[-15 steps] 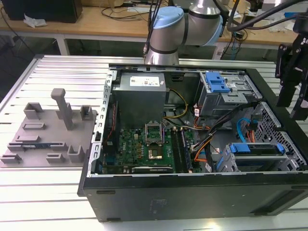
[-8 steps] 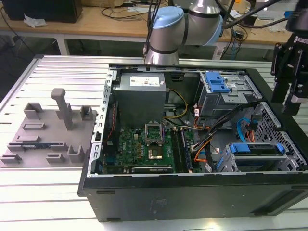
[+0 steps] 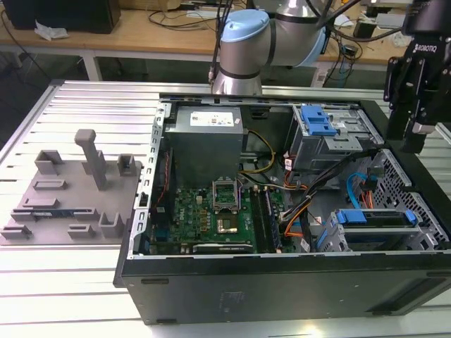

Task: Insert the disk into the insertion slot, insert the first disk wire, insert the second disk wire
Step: 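Insert the first disk wire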

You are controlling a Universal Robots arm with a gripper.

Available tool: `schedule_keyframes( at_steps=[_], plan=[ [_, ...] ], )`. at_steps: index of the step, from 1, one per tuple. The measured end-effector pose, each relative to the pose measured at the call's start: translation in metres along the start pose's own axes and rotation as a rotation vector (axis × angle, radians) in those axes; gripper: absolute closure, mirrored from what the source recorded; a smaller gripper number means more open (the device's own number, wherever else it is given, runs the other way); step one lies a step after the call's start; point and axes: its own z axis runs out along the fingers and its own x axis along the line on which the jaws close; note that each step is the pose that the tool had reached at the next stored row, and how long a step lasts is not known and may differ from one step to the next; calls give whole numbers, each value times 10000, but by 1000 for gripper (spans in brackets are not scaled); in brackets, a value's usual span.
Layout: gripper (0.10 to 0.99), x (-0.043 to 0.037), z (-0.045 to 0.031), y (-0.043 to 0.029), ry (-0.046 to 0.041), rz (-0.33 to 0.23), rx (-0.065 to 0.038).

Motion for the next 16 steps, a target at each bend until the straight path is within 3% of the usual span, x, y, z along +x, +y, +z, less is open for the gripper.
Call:
schedule_keyframes(
  at_steps=[1,3,5,6,7,9,16],
  plan=[
    [596,-14,6,-6,34,-8,-17],
    [729,-45,18,-19,108,-24,-52],
    [729,-77,30,-28,182,-35,-74],
    [792,-113,65,-26,259,-32,-68],
    [792,-130,89,-17,288,-26,-46],
    [792,-184,92,50,261,96,256],
    [792,-318,150,79,418,41,356]
  ],
)
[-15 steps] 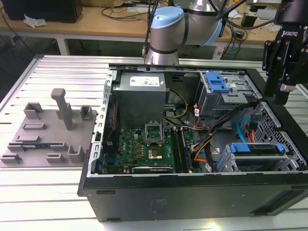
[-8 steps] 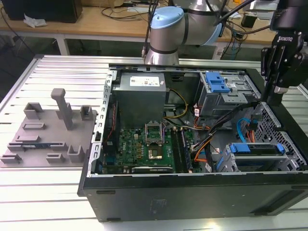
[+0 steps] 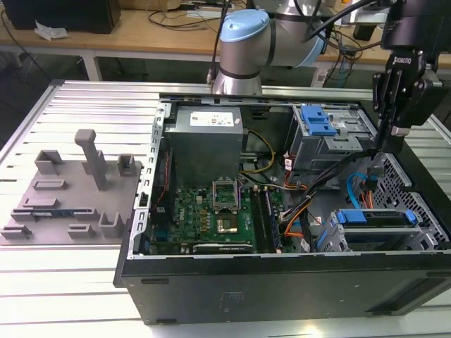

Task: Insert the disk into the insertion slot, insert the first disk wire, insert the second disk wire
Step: 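Insert the first disk wire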

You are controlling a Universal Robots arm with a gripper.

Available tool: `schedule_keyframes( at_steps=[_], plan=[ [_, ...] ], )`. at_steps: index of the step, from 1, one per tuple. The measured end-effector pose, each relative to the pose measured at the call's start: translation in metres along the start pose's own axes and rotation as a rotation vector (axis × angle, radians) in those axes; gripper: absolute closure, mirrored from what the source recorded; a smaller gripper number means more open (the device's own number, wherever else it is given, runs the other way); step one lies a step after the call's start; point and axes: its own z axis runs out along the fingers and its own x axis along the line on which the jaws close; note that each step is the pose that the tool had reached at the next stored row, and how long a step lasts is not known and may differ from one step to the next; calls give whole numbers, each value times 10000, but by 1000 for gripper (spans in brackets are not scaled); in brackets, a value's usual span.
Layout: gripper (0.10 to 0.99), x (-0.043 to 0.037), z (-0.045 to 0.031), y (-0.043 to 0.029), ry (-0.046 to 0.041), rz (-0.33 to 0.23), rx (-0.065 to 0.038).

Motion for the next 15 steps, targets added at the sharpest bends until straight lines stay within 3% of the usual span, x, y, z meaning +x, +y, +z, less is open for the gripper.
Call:
schedule_keyframes(
  at_steps=[3,4,5,7,8,9,10,11,12,15],
  plan=[
    [792,-35,10,3,8,-140,63],
    [792,-57,10,6,54,-163,79],
    [792,-101,6,13,173,-173,100],
    [792,-160,-3,22,334,-177,120],
    [792,-189,-10,26,518,-182,137],
    [792,-198,-12,26,639,-193,135],
    [792,-207,-12,28,859,-218,110],
    [792,-213,-16,29,1133,-261,65],
    [792,-231,0,31,1247,-279,39],
    [792,-236,6,29,1254,-284,39]
  ],
)
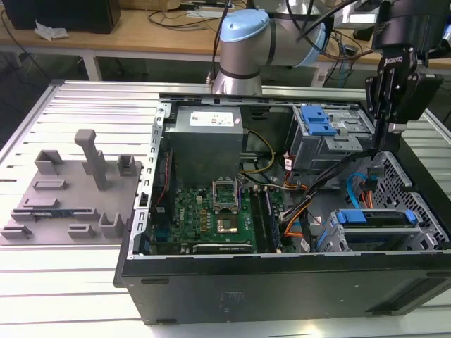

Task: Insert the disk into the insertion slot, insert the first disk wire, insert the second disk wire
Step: 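Insert the first disk wire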

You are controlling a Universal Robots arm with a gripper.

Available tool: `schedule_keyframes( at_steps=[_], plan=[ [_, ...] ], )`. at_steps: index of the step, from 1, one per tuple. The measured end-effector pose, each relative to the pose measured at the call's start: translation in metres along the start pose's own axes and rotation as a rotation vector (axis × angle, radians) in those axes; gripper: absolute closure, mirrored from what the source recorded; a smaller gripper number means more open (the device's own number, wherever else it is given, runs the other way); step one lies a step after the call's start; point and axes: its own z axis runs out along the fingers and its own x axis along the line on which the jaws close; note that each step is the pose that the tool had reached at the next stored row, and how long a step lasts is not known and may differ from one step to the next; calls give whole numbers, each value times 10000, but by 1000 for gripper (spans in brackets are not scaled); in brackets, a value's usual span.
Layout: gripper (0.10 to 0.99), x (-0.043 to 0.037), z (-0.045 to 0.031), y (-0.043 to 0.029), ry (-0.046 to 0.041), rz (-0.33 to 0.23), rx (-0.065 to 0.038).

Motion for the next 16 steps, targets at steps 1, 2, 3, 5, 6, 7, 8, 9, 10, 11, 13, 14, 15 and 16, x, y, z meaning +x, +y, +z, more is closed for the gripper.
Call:
schedule_keyframes(
  at_steps=[1,2,3,5,6,7,8,9,10,11,13,14,15,16],
  plan=[
    [792,-1,1,-1,-3,-4,1],
    [780,-1,1,-1,-3,-5,2],
    [722,-1,1,-1,-3,-6,3],
    [659,-8,10,0,-6,-6,2],
    [659,-14,22,0,-4,-6,3],
    [659,-30,47,2,3,-6,4],
    [659,-43,70,3,5,-6,4],
    [659,-52,85,4,4,-6,3],
    [659,-60,99,5,8,-6,4],
    [659,-69,113,6,10,-6,4],
    [659,-83,137,7,13,-1,15],
    [659,-89,153,8,12,6,26],
    [659,-96,169,5,11,16,42],
    [659,-104,189,-2,10,28,61]
  ],
)
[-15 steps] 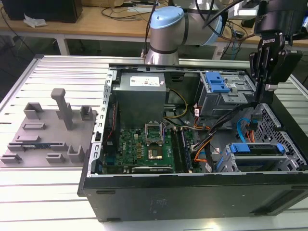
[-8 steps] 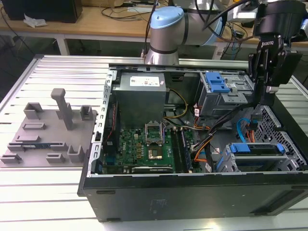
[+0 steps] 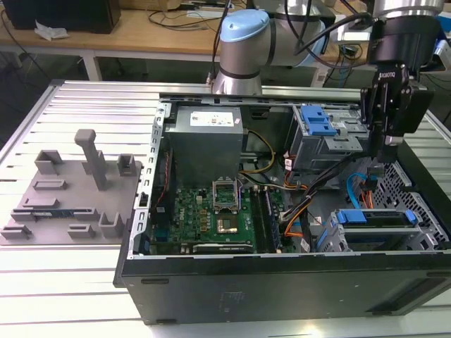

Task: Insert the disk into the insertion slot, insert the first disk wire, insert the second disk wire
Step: 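Insert the first disk wire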

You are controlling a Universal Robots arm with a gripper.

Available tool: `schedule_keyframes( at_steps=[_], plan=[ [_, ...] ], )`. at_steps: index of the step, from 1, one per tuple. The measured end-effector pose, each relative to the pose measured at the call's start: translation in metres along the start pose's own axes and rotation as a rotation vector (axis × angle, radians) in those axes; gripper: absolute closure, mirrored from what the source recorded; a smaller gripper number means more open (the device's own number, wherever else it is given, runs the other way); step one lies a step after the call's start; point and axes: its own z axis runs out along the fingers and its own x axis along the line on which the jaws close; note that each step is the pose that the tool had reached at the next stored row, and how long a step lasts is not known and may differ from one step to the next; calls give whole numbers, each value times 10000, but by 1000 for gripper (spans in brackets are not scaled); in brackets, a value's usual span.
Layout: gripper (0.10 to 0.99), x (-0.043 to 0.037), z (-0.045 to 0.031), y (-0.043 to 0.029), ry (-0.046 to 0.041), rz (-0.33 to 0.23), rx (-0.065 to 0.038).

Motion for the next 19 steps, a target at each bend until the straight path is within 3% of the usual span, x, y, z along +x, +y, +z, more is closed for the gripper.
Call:
schedule_keyframes(
  at_steps=[7,9,11,15,19],
  plan=[
    [659,-31,79,-10,56,53,95],
    [659,-44,100,-8,55,165,252],
    [659,-48,108,-8,92,260,244],
    [659,-61,130,-4,306,557,119],
    [659,-85,153,-1,421,589,124]
  ],
)
